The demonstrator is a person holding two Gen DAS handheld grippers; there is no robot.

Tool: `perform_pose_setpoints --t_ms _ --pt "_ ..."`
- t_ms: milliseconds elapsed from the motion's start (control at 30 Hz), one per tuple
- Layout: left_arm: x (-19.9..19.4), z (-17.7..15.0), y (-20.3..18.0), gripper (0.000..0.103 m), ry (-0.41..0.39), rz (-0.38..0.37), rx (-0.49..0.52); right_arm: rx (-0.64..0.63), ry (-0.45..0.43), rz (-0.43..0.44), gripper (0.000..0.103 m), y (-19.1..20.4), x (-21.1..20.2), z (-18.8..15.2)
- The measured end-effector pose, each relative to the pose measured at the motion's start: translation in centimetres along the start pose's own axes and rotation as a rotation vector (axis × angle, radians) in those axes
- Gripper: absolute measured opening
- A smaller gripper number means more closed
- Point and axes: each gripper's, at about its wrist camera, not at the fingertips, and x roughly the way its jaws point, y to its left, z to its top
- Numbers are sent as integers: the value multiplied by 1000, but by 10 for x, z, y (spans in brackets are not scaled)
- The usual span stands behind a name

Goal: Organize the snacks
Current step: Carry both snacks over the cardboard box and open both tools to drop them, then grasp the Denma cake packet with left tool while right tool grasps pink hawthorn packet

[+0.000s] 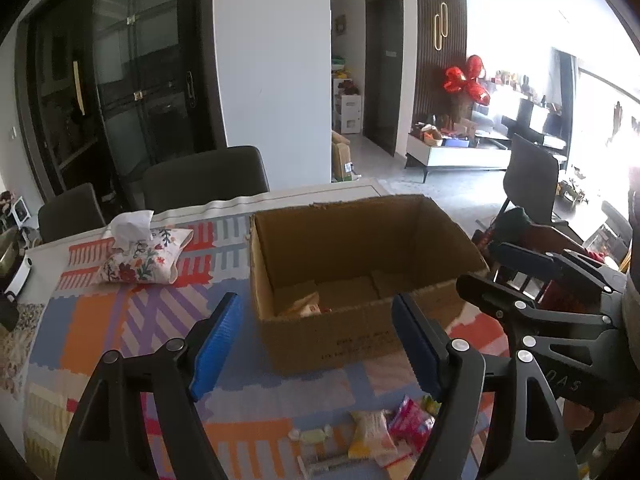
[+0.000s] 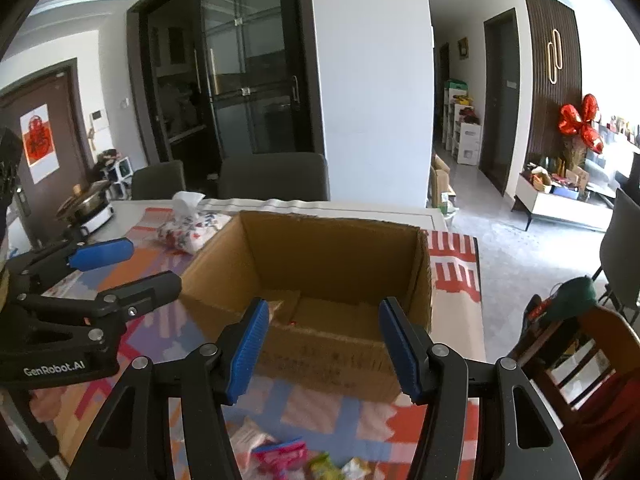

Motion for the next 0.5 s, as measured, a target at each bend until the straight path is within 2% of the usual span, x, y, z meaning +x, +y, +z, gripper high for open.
perform_pose_setpoints --t_ms 500 --pt "-23 -63 -21 77 -12 -13 66 2 -15 -15 58 11 -38 -57"
